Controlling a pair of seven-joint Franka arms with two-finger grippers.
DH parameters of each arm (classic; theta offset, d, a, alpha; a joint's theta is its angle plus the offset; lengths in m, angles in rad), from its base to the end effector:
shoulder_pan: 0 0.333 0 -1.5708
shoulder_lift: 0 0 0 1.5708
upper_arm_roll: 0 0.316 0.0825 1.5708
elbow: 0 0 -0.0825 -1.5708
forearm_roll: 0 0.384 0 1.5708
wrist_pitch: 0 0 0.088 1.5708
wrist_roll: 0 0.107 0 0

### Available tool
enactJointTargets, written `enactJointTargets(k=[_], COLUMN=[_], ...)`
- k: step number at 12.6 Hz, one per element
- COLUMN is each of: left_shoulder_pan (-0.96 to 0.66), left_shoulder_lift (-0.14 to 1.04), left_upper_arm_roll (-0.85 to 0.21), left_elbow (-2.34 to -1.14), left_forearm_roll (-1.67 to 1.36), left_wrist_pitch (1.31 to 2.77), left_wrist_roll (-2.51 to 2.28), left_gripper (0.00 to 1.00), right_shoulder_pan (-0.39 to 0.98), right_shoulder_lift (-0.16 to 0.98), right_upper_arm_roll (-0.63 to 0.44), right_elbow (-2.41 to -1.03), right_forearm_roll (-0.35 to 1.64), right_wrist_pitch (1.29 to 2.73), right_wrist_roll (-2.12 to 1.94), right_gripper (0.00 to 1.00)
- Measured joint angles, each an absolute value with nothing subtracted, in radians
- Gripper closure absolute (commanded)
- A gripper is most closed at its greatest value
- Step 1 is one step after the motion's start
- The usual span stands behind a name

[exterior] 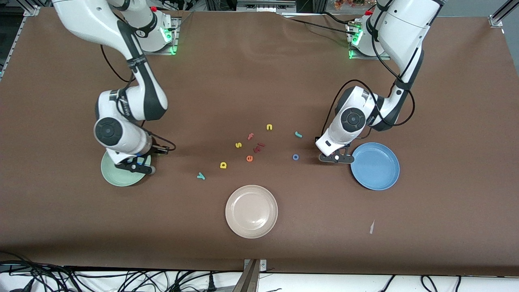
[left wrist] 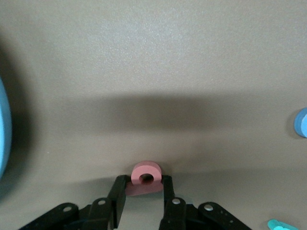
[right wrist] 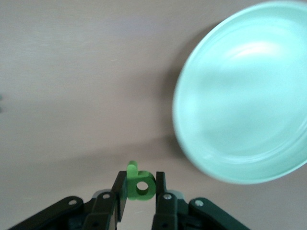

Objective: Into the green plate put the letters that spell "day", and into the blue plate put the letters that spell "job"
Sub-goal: 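Release the letters onto the green and blue plates with both grippers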

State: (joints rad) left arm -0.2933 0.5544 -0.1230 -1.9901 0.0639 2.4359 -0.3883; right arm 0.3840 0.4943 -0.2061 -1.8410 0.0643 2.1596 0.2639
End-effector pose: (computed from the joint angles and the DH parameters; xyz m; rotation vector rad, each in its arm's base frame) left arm 0.5464 -0.2408 0.1735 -3.1198 0.0997 0.1647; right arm 0.6139 0.1202 0.2508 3.0451 -0.1679 -0.2284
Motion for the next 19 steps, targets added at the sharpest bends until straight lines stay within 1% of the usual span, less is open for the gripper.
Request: enactJointTargets(k=[1,3,4,5,6,8,11,12,13,14,15,16,17,18,19], left_shoulder_pan=[-0.293,-0.289,-0.284,-0.272,-0.25,-0.17,-0.033,-0.003,0.014,0.019,0.018,0.014,0.013,0.013,0.013], left_shoulder_lift=[0.554,0.546,0.535,0.52,0.507,0.483,0.483,0.495,0.513,0.535,0.554,0.568,0.576,0.579,0.581], left_upper_arm_roll=[-0.123,-0.121,-0.119,-0.116,-0.113,-0.108,-0.103,-0.103,-0.104,-0.104,-0.107,-0.11,-0.113,-0.115,-0.115], left_elbow=[-1.987,-1.962,-1.94,-1.914,-1.887,-1.843,-1.836,-1.836,-1.837,-1.837,-1.837,-1.837,-1.836,-1.836,-1.836], left_forearm_roll=[0.064,0.064,0.065,0.067,0.068,0.07,0.077,0.096,0.116,0.12,0.12,0.12,0.12,0.12,0.12], left_wrist_pitch=[2.436,2.418,2.374,2.315,2.26,2.179,2.164,2.168,2.176,2.182,2.187,2.192,2.194,2.195,2.195], left_wrist_roll=[-0.388,-0.384,-0.372,-0.339,-0.286,-0.125,0.096,0.123,0.133,0.137,0.138,0.138,0.138,0.138,0.138], left_gripper=[0.87,0.87,0.87,0.87,0.87,0.87,0.84,0.82,0.76,0.76,0.71,0.52,0.23,0.0,0.0], right_shoulder_pan=[0.378,0.328,0.293,0.261,0.241,0.237,0.286,0.306,0.317,0.322,0.324,0.327,0.328,0.328,0.328], right_shoulder_lift=[0.5,0.512,0.515,0.517,0.518,0.518,0.517,0.518,0.523,0.537,0.562,0.595,0.63,0.665,0.696], right_upper_arm_roll=[-0.233,-0.254,-0.256,-0.256,-0.256,-0.25,-0.199,-0.179,-0.151,-0.115,-0.084,-0.062,-0.047,-0.035,-0.024], right_elbow=[-1.845,-1.845,-1.845,-1.845,-1.845,-1.843,-1.813,-1.802,-1.791,-1.771,-1.74,-1.704,-1.672,-1.641,-1.614], right_forearm_roll=[0.064,0.064,0.064,0.064,0.064,0.07,0.091,0.091,0.09,0.087,0.082,0.079,0.079,0.078,0.078], right_wrist_pitch=[2.16,2.163,2.167,2.171,2.174,2.176,2.176,2.176,2.177,2.179,2.182,2.186,2.192,2.205,2.221], right_wrist_roll=[0.189,0.053,-0.013,-0.068,-0.098,-0.109,-0.084,-0.083,-0.086,-0.094,-0.112,-0.146,-0.189,-0.227,-0.253], right_gripper=[1.0,1.0,0.87,0.1,0.0,0.0,0.0,0.0,0.0,0.0,0.0,0.0,0.0,0.0,0.0])
